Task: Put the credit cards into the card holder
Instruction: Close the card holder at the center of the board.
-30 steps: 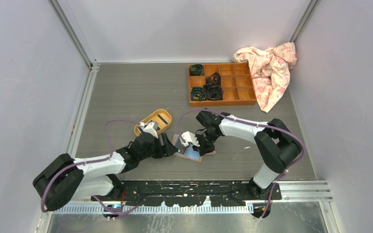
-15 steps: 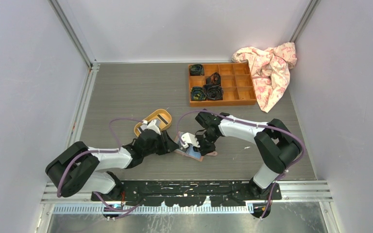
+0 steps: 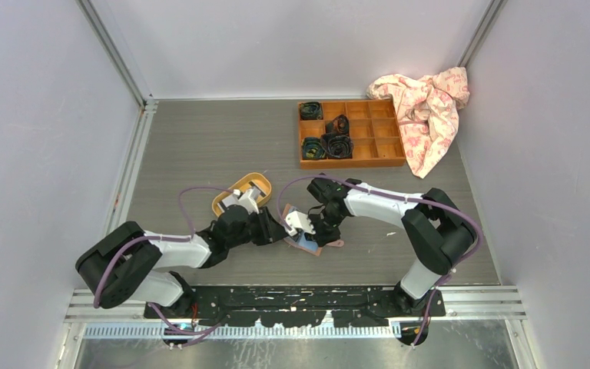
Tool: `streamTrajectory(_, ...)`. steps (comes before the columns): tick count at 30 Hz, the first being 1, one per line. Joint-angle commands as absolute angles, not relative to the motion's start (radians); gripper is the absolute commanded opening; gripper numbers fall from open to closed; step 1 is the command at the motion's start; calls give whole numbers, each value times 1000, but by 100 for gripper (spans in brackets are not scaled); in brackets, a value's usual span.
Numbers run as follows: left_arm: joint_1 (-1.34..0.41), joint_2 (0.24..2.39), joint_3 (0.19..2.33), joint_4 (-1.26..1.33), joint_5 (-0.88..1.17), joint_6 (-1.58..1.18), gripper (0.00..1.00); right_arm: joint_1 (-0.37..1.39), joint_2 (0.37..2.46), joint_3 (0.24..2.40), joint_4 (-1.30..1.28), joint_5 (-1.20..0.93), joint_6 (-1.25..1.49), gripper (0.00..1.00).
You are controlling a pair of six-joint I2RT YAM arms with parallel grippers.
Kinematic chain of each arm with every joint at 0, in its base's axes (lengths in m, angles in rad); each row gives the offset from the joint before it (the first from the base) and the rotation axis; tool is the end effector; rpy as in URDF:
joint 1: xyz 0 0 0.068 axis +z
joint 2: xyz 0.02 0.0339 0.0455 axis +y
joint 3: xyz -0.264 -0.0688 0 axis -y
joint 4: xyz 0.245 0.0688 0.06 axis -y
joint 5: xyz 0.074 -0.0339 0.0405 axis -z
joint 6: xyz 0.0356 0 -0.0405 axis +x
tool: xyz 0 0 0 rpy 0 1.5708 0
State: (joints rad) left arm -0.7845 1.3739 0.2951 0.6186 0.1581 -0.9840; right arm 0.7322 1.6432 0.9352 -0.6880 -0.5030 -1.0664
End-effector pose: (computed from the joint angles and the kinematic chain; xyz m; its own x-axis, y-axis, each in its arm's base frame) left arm 0.1622 -0.1698 0.1363 -0.8381 -0.3253 -0.4379 0.1798 0.5931 -0.7848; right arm 0.1986 0.2016 0.1595 0.2134 -0.8395 -0.4996 -0.9544 -0.2885 0.0772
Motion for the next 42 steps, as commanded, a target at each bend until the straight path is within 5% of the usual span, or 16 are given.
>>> streamTrajectory(1, -803, 1363, 315, 675, 179, -963, 31, 735, 1650, 967, -647, -471, -1068, 15)
streamTrajectory(11, -914, 1346, 431, 389, -9, -823, 1, 665, 1596, 1016, -716, -599, -1013, 24)
streamTrajectory(20, -1136, 1273, 656, -121, -441, -741, 0, 405, 1530, 1080, -733, -890, -738, 36)
streamTrajectory(30, -1308, 1612, 1034, -555, -674, -753, 0, 252, 1616, 1120, -637, -894, -373, 34)
streamTrajectory(34, -1357, 1726, 1173, -673, -713, -744, 6, 251, 1638, 1125, -629, -870, -339, 34)
streamTrajectory(42, -1379, 1771, 1218, -571, -531, -687, 46, 252, 1638, 1131, -632, -850, -331, 34)
